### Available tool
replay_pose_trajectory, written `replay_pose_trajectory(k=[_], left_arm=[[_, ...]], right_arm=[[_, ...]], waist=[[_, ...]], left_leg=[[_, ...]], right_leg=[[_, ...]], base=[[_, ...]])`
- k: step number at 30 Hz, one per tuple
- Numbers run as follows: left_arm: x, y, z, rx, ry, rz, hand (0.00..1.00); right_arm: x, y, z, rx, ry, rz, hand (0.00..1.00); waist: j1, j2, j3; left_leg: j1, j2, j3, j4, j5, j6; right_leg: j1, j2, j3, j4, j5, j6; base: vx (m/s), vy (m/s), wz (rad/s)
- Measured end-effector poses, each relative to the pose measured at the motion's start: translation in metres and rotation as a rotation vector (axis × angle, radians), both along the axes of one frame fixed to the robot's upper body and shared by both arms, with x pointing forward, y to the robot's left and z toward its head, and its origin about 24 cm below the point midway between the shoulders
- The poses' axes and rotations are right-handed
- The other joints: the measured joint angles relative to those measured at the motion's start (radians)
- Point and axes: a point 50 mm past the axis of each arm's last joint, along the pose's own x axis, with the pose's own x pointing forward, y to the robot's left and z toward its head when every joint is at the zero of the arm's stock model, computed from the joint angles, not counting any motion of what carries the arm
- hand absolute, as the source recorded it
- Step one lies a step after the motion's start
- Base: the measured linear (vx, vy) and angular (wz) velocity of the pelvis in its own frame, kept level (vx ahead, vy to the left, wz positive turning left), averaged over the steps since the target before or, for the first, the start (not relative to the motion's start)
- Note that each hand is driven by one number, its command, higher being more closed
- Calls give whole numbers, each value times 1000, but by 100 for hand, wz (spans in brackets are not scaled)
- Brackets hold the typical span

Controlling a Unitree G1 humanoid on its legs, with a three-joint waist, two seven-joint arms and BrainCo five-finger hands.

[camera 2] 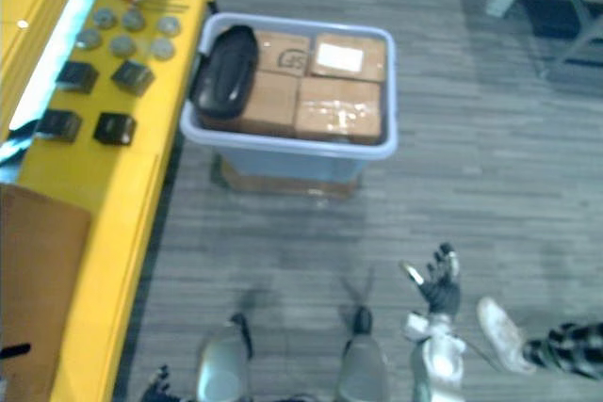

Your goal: Walk over and take plastic housings, then place them on the shelf

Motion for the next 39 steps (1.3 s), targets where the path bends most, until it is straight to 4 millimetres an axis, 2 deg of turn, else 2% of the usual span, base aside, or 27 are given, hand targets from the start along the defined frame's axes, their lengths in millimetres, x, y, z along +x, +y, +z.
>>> replay_pose_trajectory(k=[3, 6, 7, 8, 11, 12, 13, 14, 15, 16, 18, 19, 20, 21, 22, 23, 25, 26, 27, 28, 29, 30, 31, 32, 33, 35, 39], left_arm=[[-2, 1, -1, 23, 32, -38, 0], [-2, 2, -1, 10, 41, -60, 0], [-2, 2, -2, 8, 43, -70, 0], [-1, 3, -2, 18, 52, -92, 0], [0, 9, -4, 14, 66, -94, 0], [-1, 11, -5, 13, 72, -101, 0], [-1, 8, -7, 3, 85, -108, 0], [0, 6, -7, -1, 86, -111, 0], [2, 4, -8, -5, 88, -112, 0], [1, 4, -9, -7, 101, -101, 0], [-7, 1, -11, -31, 117, -34, 0], [-16, -2, -15, -50, 140, 17, 0], [-20, -3, -17, -56, 154, 40, 0], [-27, -4, -18, -83, 159, 100, 0], [-35, -6, -20, -98, 174, 125, 0], [-40, -7, -21, -109, 183, 144, 0], [-56, -16, -25, -141, 226, 177, 0], [-59, -20, -27, -154, 240, 186, 0], [-64, -28, -28, -181, 249, 209, 0], [-66, -33, -29, -199, 248, 219, 0], [-65, -32, -29, -201, 244, 221, 0], [-64, -31, -28, -201, 239, 219, 0], [-64, -32, -29, -201, 240, 215, 0], [-59, -26, -28, -191, 227, 207, 0], [-54, -21, -26, -188, 200, 196, 0], [-41, -11, -23, -167, 159, 165, 0], [-10, -3, -15, -122, 44, 121, 0]], right_arm=[[-2, 1, -3, 27, 10, -23, 0], [-2, 1, -6, 46, 19, -33, 0], [-3, 0, -8, 47, 31, -38, 0], [-4, 0, -9, 47, 36, -44, 0], [-10, -1, -13, 47, 62, -48, 0], [-12, -1, -15, 47, 70, -43, 0], [-15, -5, -16, 33, 79, -30, 0], [-16, -6, -16, 28, 82, -21, 0], [-15, -7, -15, 24, 76, -11, 0], [-16, -7, -16, 26, 83, -9, 0], [-15, -6, -15, 26, 80, -1, 0], [-14, -6, -14, 24, 71, 10, 0], [-13, -6, -13, 21, 65, 12, 0], [-12, -7, -12, 18, 59, 19, 0], [-13, -9, -12, 17, 56, 29, 0], [-14, -9, -12, 14, 57, 30, 0], [-12, -12, -9, -5, 44, 51, 0], [-12, -11, -9, -6, 40, 54, 0], [-9, -14, -7, -26, 39, 59, 0], [-6, -14, -7, -38, 40, 67, 0], [-4, -14, -7, -38, 38, 69, 0], [3, -12, -7, -34, 33, 74, 0], [6, -12, -5, -37, 27, 77, 0], [12, -8, -5, -39, 23, 80, 0], [18, 0, -2, -51, 13, 111, 0], [26, 5, 4, -71, -12, 137, 0], [34, 13, 25, -134, -124, 272, 0]], waist=[[12, -4, -3], [15, -4, -4], [12, 3, -1], [9, 19, 3], [-9, 11, -6], [-19, 9, -9], [-33, 21, -20], [-33, 30, -26], [-36, 33, -29], [-39, 30, -31], [-29, 32, -37], [-30, 35, -59], [-30, 36, -68], [-32, 36, -69], [-30, 35, -73], [-30, 32, -79], [-24, 28, -90], [-20, 23, -88], [-8, 33, -92], [0, 34, -92], [2, 33, -91], [12, 34, -91], [17, 42, -93], [32, 34, -88], [38, 15, -88], [47, 1, -87], [40, 20, -70]], left_leg=[[5, -1, -3, 56, -49, 13], [14, -3, 9, 69, -63, 32], [22, 6, 13, 62, -70, 45], [29, 15, 15, 58, -78, 49], [61, 21, 1, 53, -99, 20], [63, 19, -15, 58, -104, 10], [62, 23, -56, 59, -110, -9], [57, 28, -74, 53, -109, -17], [56, 24, -97, 28, -101, -35], [66, 13, -116, -8, -87, -54], [128, 18, -121, -100, -45, -73], [146, 20, -143, -158, 5, -59], [142, 20, -158, -170, 40, -43], [142, 21, -174, -176, 107, -19], [142, 25, -175, -166, 174, -8], [142, 25, -174, -162, 207, -6], [94, 22, -164, -40, 309, 8], [65, 18, -167, 13, 295, 8], [33, -9, -167, 86, 189, -1], [9, -52, -156, 92, 117, -10], [-5, -77, -151, 74, 99, -9], [-16, -121, -146, -32, 102, 1], [-13, -133, -148, -121, 131, 8], [7, -149, -122, -177, 154, 40], [7, -169, -115, -198, 162, 51], [3, -186, -105, -201, 164, 53], [0, -194, -112, -203, 165, 58]], right_leg=[[12, -9, -16, 34, 0, -3], [7, -17, -14, 24, 31, -38], [-22, -23, -6, 62, 29, -52], [-57, -19, 18, 95, -12, -97], [-108, 4, 36, 51, -22, -95], [-112, 10, 56, 67, 10, -79], [-115, 19, 52, 131, -34, -25], [-130, 25, 48, 172, -60, -31], [-167, 23, 46, 261, -116, -30], [-188, 5, 35, 334, -180, -32], [-183, 4, 28, 395, -242, -47], [-180, 9, 6, 396, -258, -60], [-174, 12, -5, 385, -260, -64], [-133, 19, -23, 348, -258, -70], [-84, 30, -38, 298, -249, -85], [-63, 33, -49, 273, -246, -91], [26, 45, -69, 178, -233, -111], [48, 44, -71, 151, -231, -114], [78, 49, -69, 118, -225, -122], [104, 46, -66, 97, -223, -120], [116, 44, -66, 90, -222, -118], [130, 42, -66, 81, -218, -111], [130, 45, -66, 84, -217, -108], [128, 39, -60, 83, -217, -83], [118, 23, -64, 57, -205, -72], [127, 7, -69, 24, -186, -69], [137, 5, -77, 3, -172, -49]], base=[[10, 152, 3], [-5, 135, -20], [-39, 92, -21], [-48, 98, -20], [10, -65, 14], [113, -183, 61], [119, -149, 52], [184, -195, 57], [180, -241, 55], [180, -264, 57], [229, -303, 38], [260, -307, 29], [310, -365, 37], [311, -363, 37], [297, -359, 34], [219, -269, 21], [189, -192, 9], [150, -55, -8], [123, 50, -15], [113, 89, -14], [109, 141, -10], [81, 145, -11], [110, 210, -22], [104, 168, -17], [99, 152, -12], [82, 120, -5], [23, 45, 1]])
